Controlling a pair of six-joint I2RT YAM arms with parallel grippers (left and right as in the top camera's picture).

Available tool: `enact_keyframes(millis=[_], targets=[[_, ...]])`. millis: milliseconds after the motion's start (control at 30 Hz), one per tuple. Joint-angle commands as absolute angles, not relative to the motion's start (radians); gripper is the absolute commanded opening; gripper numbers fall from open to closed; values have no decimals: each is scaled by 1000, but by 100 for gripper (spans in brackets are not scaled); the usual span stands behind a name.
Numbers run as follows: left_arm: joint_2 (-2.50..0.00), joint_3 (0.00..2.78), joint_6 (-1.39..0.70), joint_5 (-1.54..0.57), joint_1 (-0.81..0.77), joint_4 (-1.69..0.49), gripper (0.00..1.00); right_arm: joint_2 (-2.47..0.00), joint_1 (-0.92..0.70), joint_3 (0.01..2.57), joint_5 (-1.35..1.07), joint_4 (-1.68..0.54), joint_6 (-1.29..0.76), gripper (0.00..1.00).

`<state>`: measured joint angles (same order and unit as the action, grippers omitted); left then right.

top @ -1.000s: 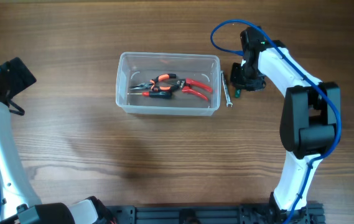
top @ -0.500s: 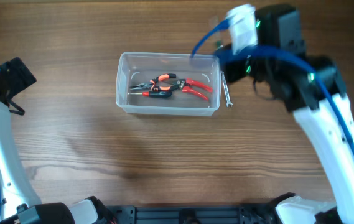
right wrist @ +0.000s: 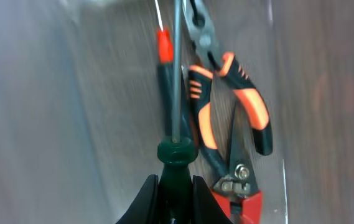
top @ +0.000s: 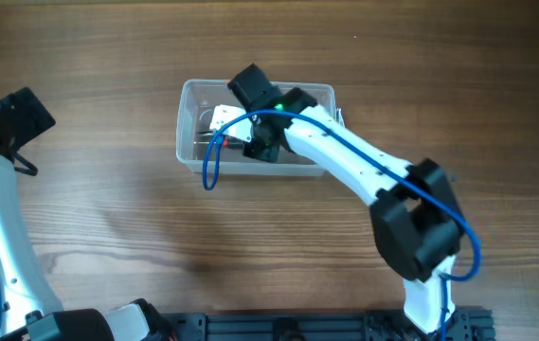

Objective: Pack container
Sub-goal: 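Lower the green screwdriver into the container and release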

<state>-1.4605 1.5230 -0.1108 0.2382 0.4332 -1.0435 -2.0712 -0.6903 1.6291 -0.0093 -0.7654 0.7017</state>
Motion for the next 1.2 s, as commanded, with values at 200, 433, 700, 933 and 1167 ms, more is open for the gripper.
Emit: enact_keyframes(millis=[200, 433, 700, 933, 1167], targets=[[-1464, 1524, -120, 233, 437, -1041, 100, -2090, -677, 1630, -36, -743, 761, 4], [-1464, 1524, -120, 233, 437, -1041, 100, -2090, -678, 1630, -106, -821, 779, 4], [-1464, 1524, -120, 233, 437, -1041, 100, -2091, -678, 1628, -141, -841, 779, 4], [-1464, 1524, -120, 233, 437, -1041, 100, -2143, -678, 1628, -172, -838, 779, 4], [-1464, 1524, -120, 233, 437, -1041, 100, -2156, -678, 1636, -10, -801, 702, 32]])
